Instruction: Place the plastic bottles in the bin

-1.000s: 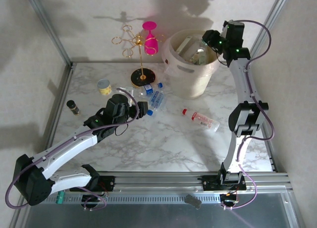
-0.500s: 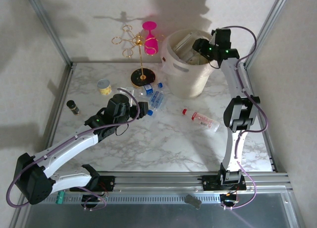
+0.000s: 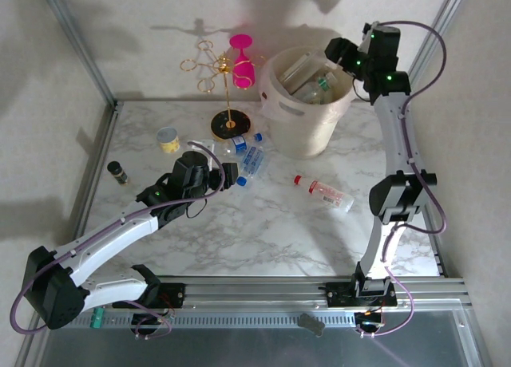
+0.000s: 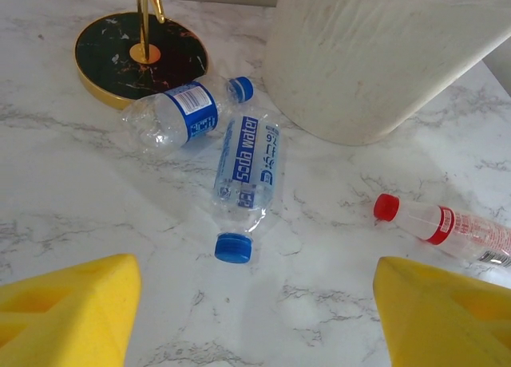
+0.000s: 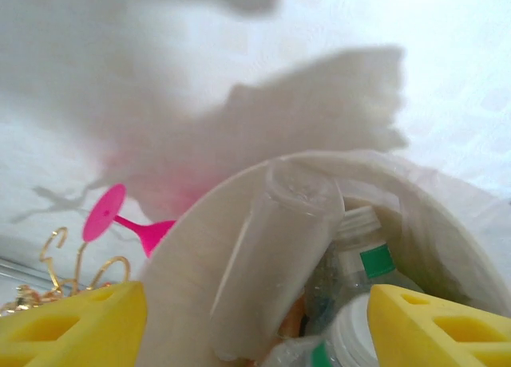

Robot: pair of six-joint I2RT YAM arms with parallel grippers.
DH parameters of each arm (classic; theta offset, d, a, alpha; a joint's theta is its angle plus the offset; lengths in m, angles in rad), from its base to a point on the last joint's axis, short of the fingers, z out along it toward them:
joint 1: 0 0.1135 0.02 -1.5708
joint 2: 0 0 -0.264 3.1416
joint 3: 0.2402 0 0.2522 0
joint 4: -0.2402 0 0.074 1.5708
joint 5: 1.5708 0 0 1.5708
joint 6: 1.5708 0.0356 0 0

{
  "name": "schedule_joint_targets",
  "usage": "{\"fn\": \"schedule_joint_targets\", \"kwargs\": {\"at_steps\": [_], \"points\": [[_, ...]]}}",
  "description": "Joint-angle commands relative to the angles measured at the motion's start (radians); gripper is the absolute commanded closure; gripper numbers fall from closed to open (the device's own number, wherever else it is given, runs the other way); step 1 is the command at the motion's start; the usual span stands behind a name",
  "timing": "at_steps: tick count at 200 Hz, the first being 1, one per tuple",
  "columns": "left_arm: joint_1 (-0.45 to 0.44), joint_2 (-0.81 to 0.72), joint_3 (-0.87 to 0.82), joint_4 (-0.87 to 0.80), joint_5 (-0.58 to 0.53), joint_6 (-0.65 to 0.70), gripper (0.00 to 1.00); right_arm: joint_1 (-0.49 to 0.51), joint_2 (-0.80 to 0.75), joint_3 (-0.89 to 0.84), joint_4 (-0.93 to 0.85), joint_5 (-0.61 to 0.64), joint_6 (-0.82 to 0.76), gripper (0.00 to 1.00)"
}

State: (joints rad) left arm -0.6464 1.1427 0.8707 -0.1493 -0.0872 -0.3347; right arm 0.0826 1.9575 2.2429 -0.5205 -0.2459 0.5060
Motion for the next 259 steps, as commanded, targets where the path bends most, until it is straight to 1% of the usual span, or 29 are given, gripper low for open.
{"fn": "schedule_joint_targets", "kwargs": {"at_steps": [1,31,52,76,113,149,174,208,259], "points": [[0.009,0.007,0.044,0.004,-0.018,-0.045,0.23,0.003,-0.08,-0.039,0.006,0.008,-0.025,0.3],[0.027,0.099,0.106,-0.013,0.013,-0.1,0.23,0.072,-0.245,-0.247,0.071,0.092,-0.095,0.32],[0.028,0.199,0.185,-0.039,0.034,-0.103,0.24,0.112,-0.383,-0.449,0.16,0.095,-0.098,0.32],[0.031,0.317,0.277,-0.076,0.036,-0.078,0.24,0.132,-0.549,-0.67,0.249,0.088,-0.079,0.33],[0.054,0.507,0.386,-0.115,0.03,-0.052,0.24,0.16,-0.773,-0.894,0.277,0.119,-0.084,0.34],[0.075,0.672,0.511,-0.15,0.018,-0.016,0.21,0.169,-0.945,-1.024,0.266,0.116,-0.084,0.33],[0.079,0.784,0.605,-0.185,0.025,0.022,0.19,0.172,-1.032,-1.101,0.263,0.096,-0.077,0.33],[0.078,0.897,0.706,-0.237,0.035,0.052,0.17,0.172,-1.094,-1.166,0.231,0.095,-0.095,0.31],[0.079,1.009,0.791,-0.279,0.045,0.103,0.19,0.172,-1.135,-1.18,0.208,0.113,-0.133,0.3]]}}
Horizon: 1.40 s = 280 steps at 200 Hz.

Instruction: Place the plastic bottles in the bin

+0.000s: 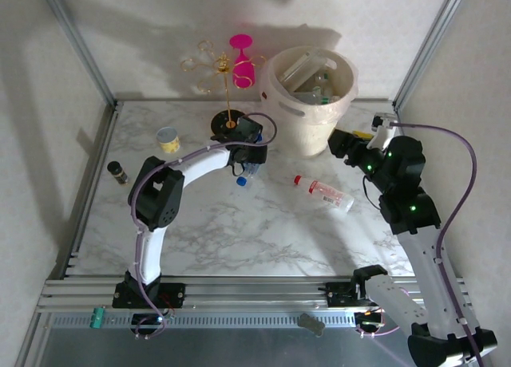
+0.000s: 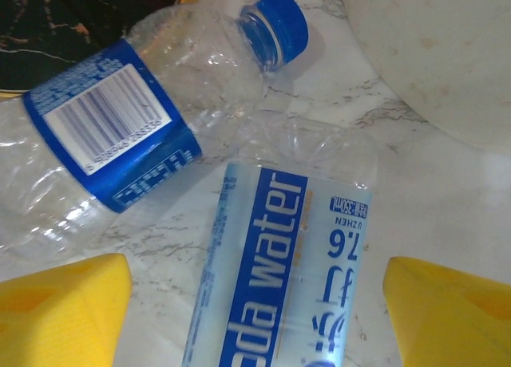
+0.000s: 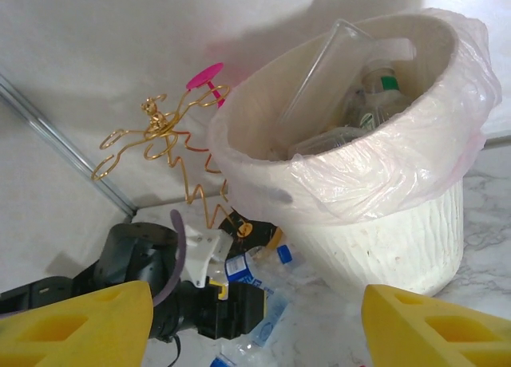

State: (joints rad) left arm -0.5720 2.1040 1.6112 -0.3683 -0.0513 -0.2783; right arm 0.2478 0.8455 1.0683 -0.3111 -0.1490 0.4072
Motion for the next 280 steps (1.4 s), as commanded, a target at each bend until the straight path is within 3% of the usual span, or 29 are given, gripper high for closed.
{"fn": "schedule_joint_targets", "kwargs": {"at_steps": [1,58,130,224,280], "points": [[0.004,0.05,0.051,-0.062,0.01,0.047,0.19,0.007,-0.023,-0.006,-0.002,0.016,-0.034,0.3],[0.002,0.112,0.06,-0.057,0.038,0.059,0.23,0.007,-0.019,-0.035,0.023,0.0,-0.022,0.29],[0.001,0.059,0.003,-0.033,-0.037,0.07,0.45,0.007,-0.023,-0.024,0.032,-0.015,-0.001,0.31],[-0.048,-0.297,-0.211,0.007,0.036,0.025,0.49,0.007,-0.007,-0.034,0.065,-0.071,0.039,0.32],[-0.105,-0.62,-0.381,0.116,0.126,0.088,0.51,0.009,0.077,-0.027,0.107,-0.224,0.111,0.32]]}}
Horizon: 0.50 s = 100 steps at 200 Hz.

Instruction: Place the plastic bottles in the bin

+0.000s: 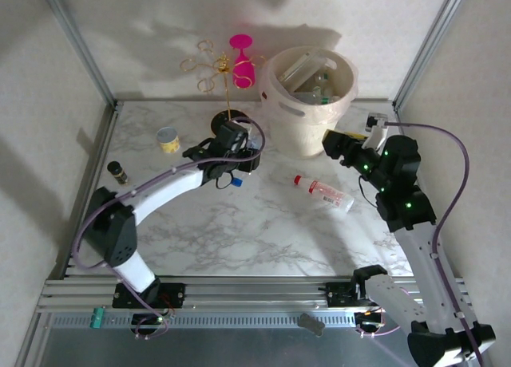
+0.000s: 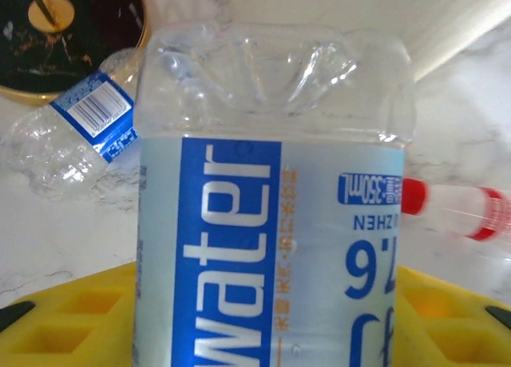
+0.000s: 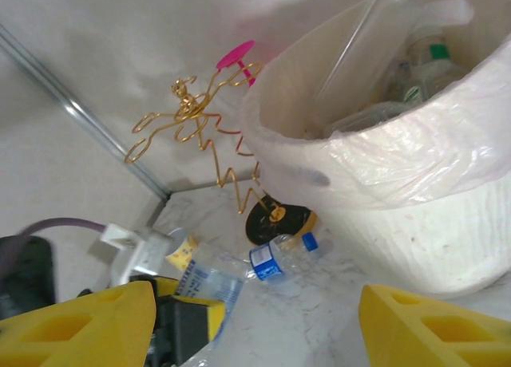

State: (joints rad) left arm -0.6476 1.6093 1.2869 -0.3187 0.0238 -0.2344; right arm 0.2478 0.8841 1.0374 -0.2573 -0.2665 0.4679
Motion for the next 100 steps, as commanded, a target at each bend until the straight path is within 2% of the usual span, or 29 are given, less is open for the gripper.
{"fn": "schedule_joint_targets", "kwargs": {"at_steps": [1,25,57,76,100], "points": [[-0.03,-0.132,-0.06,0.068,0.051,0.047,0.51,0.009,0.041,0.004,0.055,-0.111,0.052,0.32],[-0.064,-0.244,-0.103,0.112,0.06,0.101,0.52,0.027,0.099,0.009,0.111,-0.208,0.084,0.32],[-0.09,-0.33,-0.121,0.133,0.037,0.143,0.52,0.117,0.219,0.087,0.112,-0.278,0.076,0.3],[-0.093,-0.358,-0.123,0.139,0.026,0.142,0.52,0.186,0.276,0.127,0.133,-0.277,0.089,0.25],[-0.102,-0.386,-0.125,0.145,0.028,0.136,0.52,0.242,0.328,0.148,0.203,-0.291,0.147,0.12]]}}
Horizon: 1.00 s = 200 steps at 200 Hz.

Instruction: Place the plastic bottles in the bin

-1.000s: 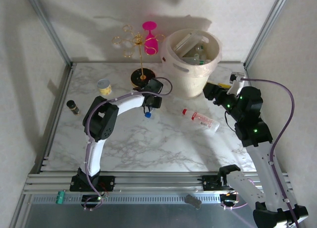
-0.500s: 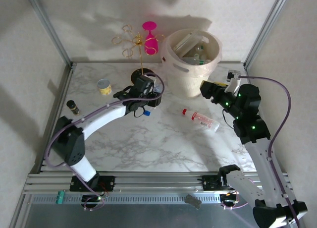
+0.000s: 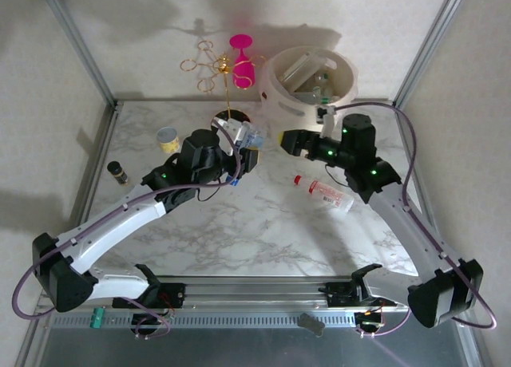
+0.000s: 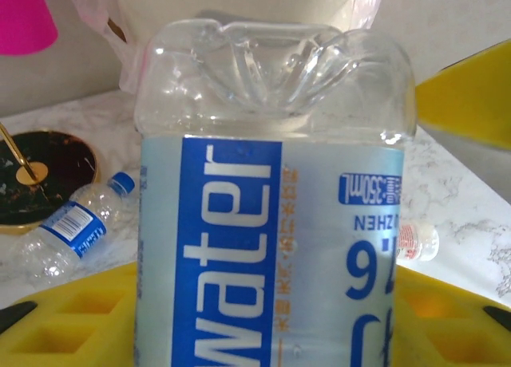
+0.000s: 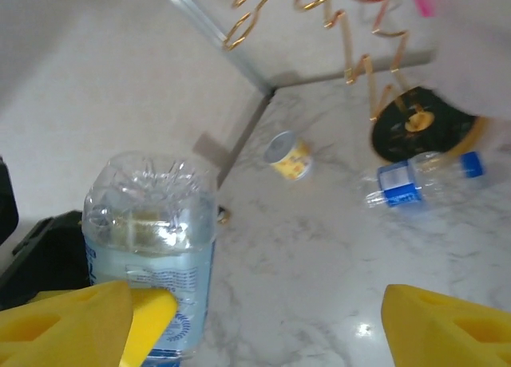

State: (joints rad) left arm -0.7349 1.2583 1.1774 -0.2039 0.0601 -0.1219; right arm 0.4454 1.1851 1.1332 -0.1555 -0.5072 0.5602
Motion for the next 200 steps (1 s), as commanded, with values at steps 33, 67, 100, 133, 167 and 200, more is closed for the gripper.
{"fn": "schedule_joint_targets", "kwargs": {"at_steps": [33,67,100,133,167,200], "points": [[-0.026,-0.068,-0.027,0.043,-0.012,0.023,0.52,0.086,0.091,0.067,0.21,-0.08,0.153,0.07],[-0.038,-0.081,-0.035,0.047,-0.019,0.028,0.52,0.14,0.155,0.116,0.244,-0.077,0.174,0.09],[-0.046,-0.078,-0.035,0.047,-0.032,0.03,0.51,0.172,0.191,0.134,0.251,-0.053,0.186,0.15],[-0.052,-0.079,-0.033,0.05,-0.049,0.028,0.52,0.201,0.202,0.136,0.243,-0.036,0.183,0.19],[-0.055,-0.071,-0.023,0.047,-0.069,0.024,0.52,0.205,0.183,0.112,0.253,0.005,0.202,0.36],[-0.077,-0.056,0.001,0.032,-0.078,0.017,0.47,0.205,0.166,0.106,0.256,0.032,0.217,0.5]]}}
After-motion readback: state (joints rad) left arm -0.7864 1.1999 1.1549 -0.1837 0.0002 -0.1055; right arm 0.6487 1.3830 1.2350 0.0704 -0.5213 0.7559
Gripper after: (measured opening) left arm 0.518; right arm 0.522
